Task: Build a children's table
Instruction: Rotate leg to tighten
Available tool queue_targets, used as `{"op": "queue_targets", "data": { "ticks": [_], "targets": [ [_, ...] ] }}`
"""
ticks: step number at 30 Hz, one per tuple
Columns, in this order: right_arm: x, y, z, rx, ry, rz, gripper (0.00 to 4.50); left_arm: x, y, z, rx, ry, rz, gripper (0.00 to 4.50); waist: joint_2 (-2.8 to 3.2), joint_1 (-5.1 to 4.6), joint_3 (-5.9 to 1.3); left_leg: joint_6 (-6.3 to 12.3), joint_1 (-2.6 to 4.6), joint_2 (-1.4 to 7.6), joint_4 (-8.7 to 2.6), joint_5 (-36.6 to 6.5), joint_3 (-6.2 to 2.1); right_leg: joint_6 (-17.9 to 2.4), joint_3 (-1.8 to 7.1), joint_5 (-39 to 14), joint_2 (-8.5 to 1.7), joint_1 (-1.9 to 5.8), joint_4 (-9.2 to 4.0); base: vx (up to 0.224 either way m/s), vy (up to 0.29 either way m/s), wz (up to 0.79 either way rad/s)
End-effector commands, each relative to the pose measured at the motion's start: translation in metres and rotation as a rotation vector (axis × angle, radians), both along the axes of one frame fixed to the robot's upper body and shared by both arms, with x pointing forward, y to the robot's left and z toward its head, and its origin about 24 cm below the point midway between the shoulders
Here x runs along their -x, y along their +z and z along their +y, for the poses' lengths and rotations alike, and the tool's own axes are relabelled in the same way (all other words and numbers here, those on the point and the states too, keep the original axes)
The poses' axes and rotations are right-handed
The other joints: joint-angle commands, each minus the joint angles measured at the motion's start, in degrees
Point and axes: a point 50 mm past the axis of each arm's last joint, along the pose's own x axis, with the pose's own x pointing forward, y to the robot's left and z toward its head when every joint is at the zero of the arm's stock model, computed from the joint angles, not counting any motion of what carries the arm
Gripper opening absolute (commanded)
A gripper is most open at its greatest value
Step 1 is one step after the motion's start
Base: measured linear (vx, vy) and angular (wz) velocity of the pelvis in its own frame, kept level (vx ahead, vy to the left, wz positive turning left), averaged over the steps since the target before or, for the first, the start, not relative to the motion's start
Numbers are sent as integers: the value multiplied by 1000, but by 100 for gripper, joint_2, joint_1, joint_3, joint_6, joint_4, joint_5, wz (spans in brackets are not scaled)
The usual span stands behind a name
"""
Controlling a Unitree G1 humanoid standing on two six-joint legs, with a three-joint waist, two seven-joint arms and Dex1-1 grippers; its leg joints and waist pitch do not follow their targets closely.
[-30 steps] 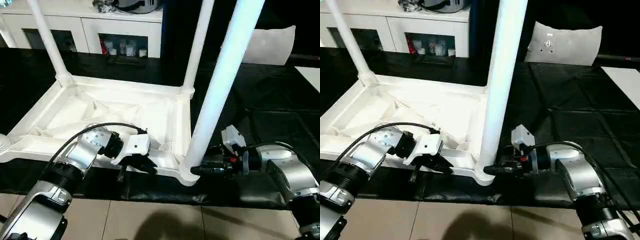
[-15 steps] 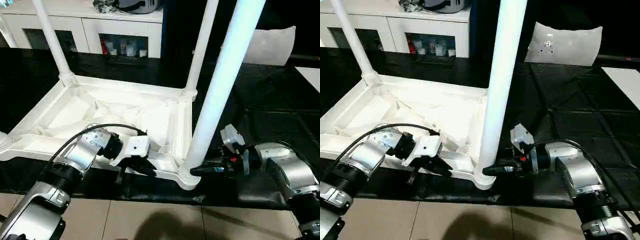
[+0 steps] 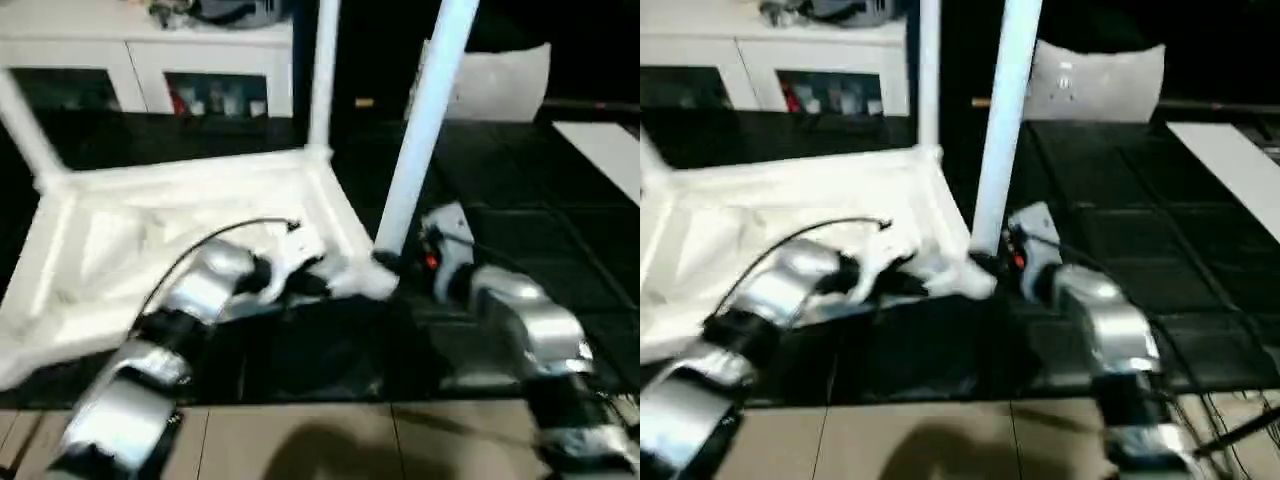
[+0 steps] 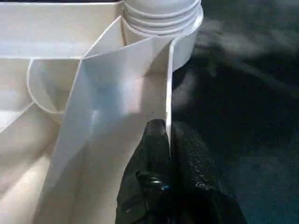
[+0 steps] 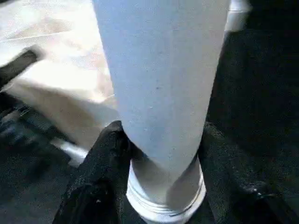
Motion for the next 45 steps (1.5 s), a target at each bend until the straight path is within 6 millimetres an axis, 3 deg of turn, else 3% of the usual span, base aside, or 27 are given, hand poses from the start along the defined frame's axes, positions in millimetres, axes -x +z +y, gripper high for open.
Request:
{"op": "queue_targets", "data": {
  "ticks": [1, 2, 4, 8, 12, 16, 19, 24, 25, 28, 31, 35, 38, 43, 45],
  "targets": [
    [1, -11, 33, -19, 3, 49, 187, -13, 24, -30, 76, 68, -137, 0, 13, 20, -428, 280, -69, 318, -352, 271, -165, 246, 497, -1398, -616, 436, -440, 0, 0, 0],
    [1, -11, 35, -19, -1, 39, 187, -15, 25, -32, 79, 85, -152, 0, 19, 30, -424, 314, -65, 327, -353, 276, -160, 181, 506, -1338, -632, 436, -427, 0, 0, 0],
    [-2, -10, 35, -21, -25, 12, 257, -16, 27, -36, 87, 91, -158, 0, 19, 47, -429, 382, -59, 349, -350, 329, -162, 99, 524, -1173, -652, 439, -392, 0, 0, 0],
    [-2, -7, 37, -23, -15, -8, 278, -15, 27, -37, 81, 80, -154, 0, 11, 44, -431, 527, -49, 393, -342, 488, -172, -151, 559, -794, -677, 442, -312, 0, 0, 0],
    [0, -5, 31, -21, 1, -41, 315, -14, 25, -31, 56, 58, -156, 0, 12, 46, -416, 563, -39, 392, -348, 450, -158, -272, 572, -817, -692, 442, -312, 0, 0, 0],
    [4, -3, 11, -19, 42, -87, 351, -8, 16, -18, 2, -28, -153, 0, 7, 41, -420, 645, -48, 413, -342, 487, -164, -291, 584, -650, -692, 447, -278, 0, 0, 0],
    [10, 2, -5, 4, 152, -117, 384, -1, 9, -6, -15, -82, -122, 0, 12, 59, -416, 661, -64, 373, -336, 344, -139, -284, 577, -729, -690, 475, -304, 0, 0, 0],
    [20, 7, -18, 20, 318, -119, 413, 5, 4, 4, -27, -157, -102, 0, -1, 63, -398, 673, -72, 343, -345, 145, -133, -54, 542, -1164, -645, 481, -386, 0, 0, 0],
    [22, 8, -22, 25, 362, -109, 435, 8, 4, 6, -24, -194, -100, 0, -32, 57, -390, 671, -68, 336, -346, 68, -124, 19, 535, -1307, -627, 473, -408, 0, 0, 0],
    [28, 9, -30, 54, 477, -91, 446, 16, 4, 10, -8, -311, -93, 0, -16, 74, -396, 662, -79, 340, -345, 55, -134, 104, 534, -1366, -628, 478, -408, 0, 0, 0],
    [33, 9, -35, 80, 601, -73, 446, 26, 2, 16, -57, -453, -76, 0, -12, 103, -400, 691, -61, 367, -342, 101, -133, 53, 533, -1256, -620, 438, -378, 0, 0, 0],
    [36, 10, -37, 59, 703, -77, 446, 32, 2, 19, -67, -528, -52, 0, -32, 220, -402, 655, -37, 399, -346, 118, -113, -35, 542, -1307, -643, 425, -361, 0, 0, 0],
    [38, 10, -38, 34, 750, -62, 446, 33, 3, 20, -75, -554, -50, 0, -15, 279, -404, 654, -30, 448, -343, 215, -133, -98, 557, -1161, -654, 412, -329, 0, 0, 0],
    [41, 8, -38, 19, 843, -37, 402, 37, 7, 22, -82, -624, -45, 0, -20, 328, -406, 582, -60, 376, -340, 143, -101, 27, 542, -1345, -642, 440, -362, 0, 0, 0],
    [42, 8, -39, 2, 860, -27, 385, 38, 7, 22, -80, -638, -44, 0, -19, 326, -409, 570, -58, 389, -343, 148, -111, 63, 532, -1367, -629, 436, -363, 0, 0, 0]
  ]
}}
